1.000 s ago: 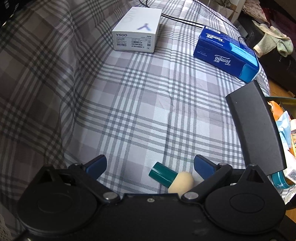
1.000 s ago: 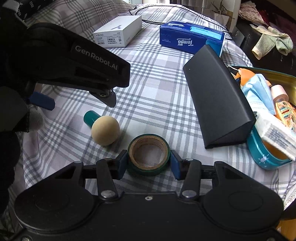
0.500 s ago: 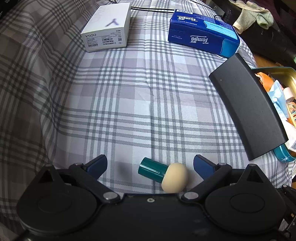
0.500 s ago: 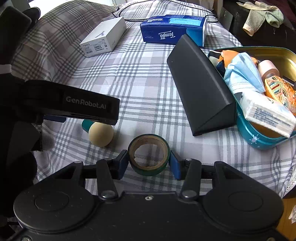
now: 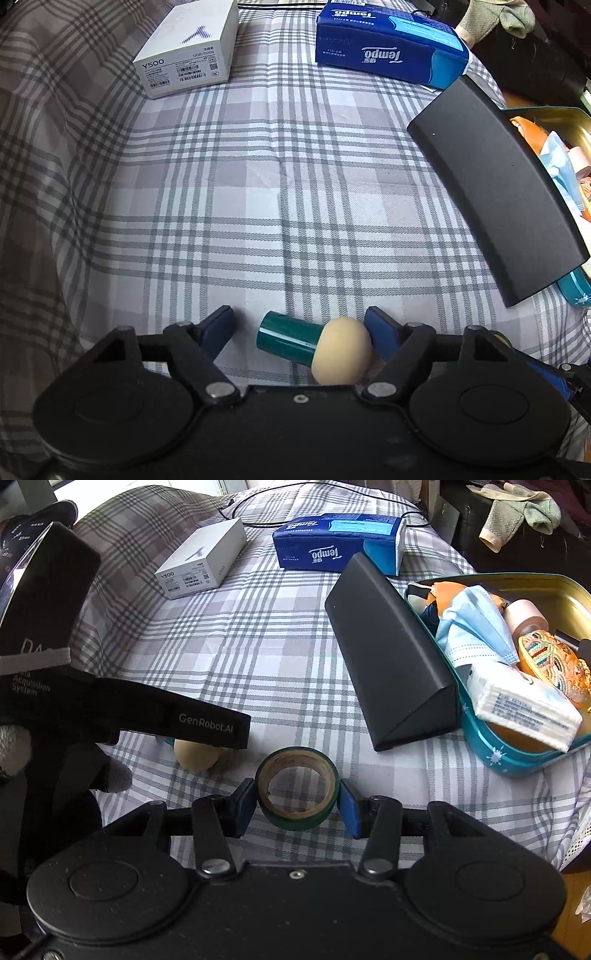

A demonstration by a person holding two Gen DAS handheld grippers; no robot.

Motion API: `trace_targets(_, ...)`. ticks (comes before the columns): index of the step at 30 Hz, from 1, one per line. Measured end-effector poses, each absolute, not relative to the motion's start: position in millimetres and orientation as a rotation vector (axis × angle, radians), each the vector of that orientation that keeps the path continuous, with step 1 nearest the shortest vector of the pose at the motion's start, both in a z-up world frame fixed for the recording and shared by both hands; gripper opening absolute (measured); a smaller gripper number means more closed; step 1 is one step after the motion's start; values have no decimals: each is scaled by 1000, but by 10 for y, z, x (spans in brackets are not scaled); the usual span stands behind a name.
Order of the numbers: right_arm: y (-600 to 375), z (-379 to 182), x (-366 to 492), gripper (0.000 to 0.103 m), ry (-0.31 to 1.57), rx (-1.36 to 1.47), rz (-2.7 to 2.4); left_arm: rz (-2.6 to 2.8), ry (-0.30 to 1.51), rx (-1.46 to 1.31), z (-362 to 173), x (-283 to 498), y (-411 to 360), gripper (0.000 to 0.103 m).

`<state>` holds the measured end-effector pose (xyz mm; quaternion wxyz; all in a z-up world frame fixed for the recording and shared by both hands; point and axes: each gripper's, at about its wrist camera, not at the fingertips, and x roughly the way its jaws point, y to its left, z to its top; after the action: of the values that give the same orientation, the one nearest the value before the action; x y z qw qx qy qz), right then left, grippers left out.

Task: Organize soft objects
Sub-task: 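Grasp the teal-handled sponge stick with the left tool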

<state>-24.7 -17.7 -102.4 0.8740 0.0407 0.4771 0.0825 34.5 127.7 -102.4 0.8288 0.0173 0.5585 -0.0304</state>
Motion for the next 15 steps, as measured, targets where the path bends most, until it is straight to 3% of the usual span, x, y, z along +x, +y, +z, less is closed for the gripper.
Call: trace_targets(15, -129, -1135, -271, 49, 998, 28, 158, -36, 1170, -23, -992, 313, 1337, 60)
